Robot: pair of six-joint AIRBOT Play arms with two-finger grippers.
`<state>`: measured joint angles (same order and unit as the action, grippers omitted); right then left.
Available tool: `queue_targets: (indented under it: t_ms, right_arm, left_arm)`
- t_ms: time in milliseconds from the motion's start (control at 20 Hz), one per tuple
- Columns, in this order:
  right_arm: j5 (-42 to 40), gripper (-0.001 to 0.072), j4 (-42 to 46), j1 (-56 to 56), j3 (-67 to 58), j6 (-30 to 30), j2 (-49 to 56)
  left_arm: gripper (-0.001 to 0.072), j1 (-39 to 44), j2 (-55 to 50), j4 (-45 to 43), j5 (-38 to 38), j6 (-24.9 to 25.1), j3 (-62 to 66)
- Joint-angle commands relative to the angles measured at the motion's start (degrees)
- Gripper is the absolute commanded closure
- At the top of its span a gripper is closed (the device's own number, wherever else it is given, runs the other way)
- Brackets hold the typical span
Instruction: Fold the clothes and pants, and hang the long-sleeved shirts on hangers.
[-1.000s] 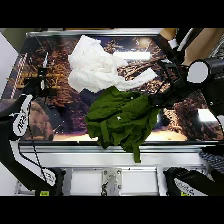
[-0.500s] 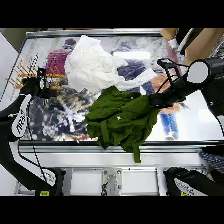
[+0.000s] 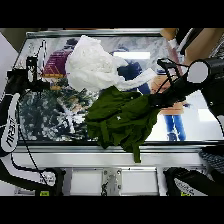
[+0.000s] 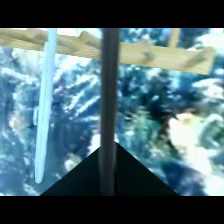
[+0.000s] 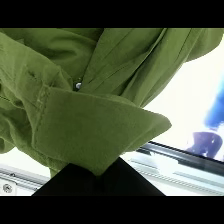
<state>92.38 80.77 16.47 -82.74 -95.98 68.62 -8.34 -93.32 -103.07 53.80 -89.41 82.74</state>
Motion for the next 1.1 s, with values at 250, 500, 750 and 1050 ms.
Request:
queue_targets:
  t_ms: [250, 500, 750, 1050]
  right_arm:
    - [0.0, 0.0695, 0.0, 0.04, 0.02, -0.02, 0.09]
    - [0.0, 0.0695, 0.0, 0.04, 0.02, -0.02, 0.09]
    - [0.0, 0.0696, 0.0, 0.04, 0.02, -0.02, 0.09]
    - [0.0, 0.0695, 0.0, 0.04, 0.02, -0.02, 0.09]
  left_arm:
    - [0.0692, 3.23, 1.79, 7.15, 5.57, 8.04, 0.04]
    - [0.0692, 5.88, 4.22, 7.37, 8.15, 15.93, 0.04]
    - [0.0692, 6.49, 14.95, 34.95, 19.21, 46.45, 0.02]
    - [0.0692, 5.95, 23.47, 43.1, 40.04, 53.9, 0.02]
